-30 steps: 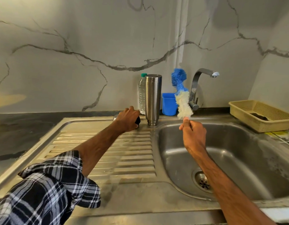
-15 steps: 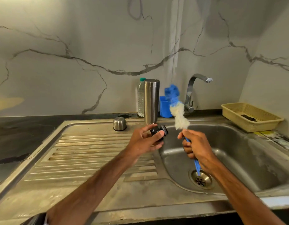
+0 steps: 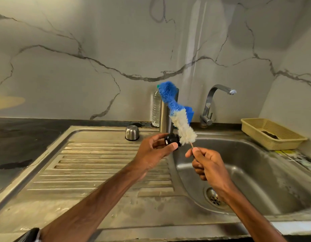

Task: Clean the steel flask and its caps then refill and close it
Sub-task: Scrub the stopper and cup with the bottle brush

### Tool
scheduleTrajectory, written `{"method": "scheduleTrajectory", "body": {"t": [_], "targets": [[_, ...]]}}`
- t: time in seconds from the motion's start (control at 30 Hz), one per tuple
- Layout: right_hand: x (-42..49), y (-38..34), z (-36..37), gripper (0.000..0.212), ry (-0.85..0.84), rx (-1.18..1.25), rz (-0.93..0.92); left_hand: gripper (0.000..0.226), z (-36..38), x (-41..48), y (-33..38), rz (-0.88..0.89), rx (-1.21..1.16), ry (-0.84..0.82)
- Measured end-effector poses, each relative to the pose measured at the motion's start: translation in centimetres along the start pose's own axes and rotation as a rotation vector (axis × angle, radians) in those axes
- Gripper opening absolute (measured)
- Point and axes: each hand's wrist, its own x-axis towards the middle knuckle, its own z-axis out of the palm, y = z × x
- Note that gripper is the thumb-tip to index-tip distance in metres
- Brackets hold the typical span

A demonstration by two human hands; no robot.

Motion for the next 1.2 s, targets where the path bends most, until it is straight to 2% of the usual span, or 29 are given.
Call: {"method": "scheduleTrajectory", "body": {"t": [0.23,0.4,0.47,0.6,0.73,0.87,1.0,1.13,1.2], "targets": [[-0.2,-0.5,-0.4,0.028,-0.052,0.115,0.017,0.041,0.5,-0.4,0.3,0.186,0.153,0.016],[0.0,-0.8,-0.5,0.028,-0.125,0.197,0.14,0.035,0.5,-0.4,0.2,0.275,0.226,0.085],[0.0,-0.6,-0.4,0.031,-0.113,0.116,0.15,0.034,0.3,-0.3,0.3,0.321,0.259,0.127],[0.2,-0.6,0.3,0.036,-0.026,-0.075,0.023,0.033,0.2,-0.1,0.0,0.464,0.446,0.151],[0.1,-0.4,0.8,0.033,0.039,-0.283,-0.091,0.05,0.2,0.0,-0.3,0.506,0.51,0.186],[-1.1,0.0,0.9,0.031,0.089,-0.521,-0.166,0.047,0.1,-0.1,-0.3,0.531,0.552,0.172],[-0.2,-1.4,1.3,0.03,0.175,-0.574,-0.184,0.058,1.5,-0.8,-0.1,0.56,0.634,0.123],[-1.6,-1.7,2.5,0.031,0.11,-0.629,-0.171,0.041,-0.9,0.3,0.7,0.513,0.599,0.249],[-2.5,-1.5,2.7,0.031,0.093,-0.652,-0.164,0.038,-1.7,0.3,0.6,0.505,0.612,0.251]]}}
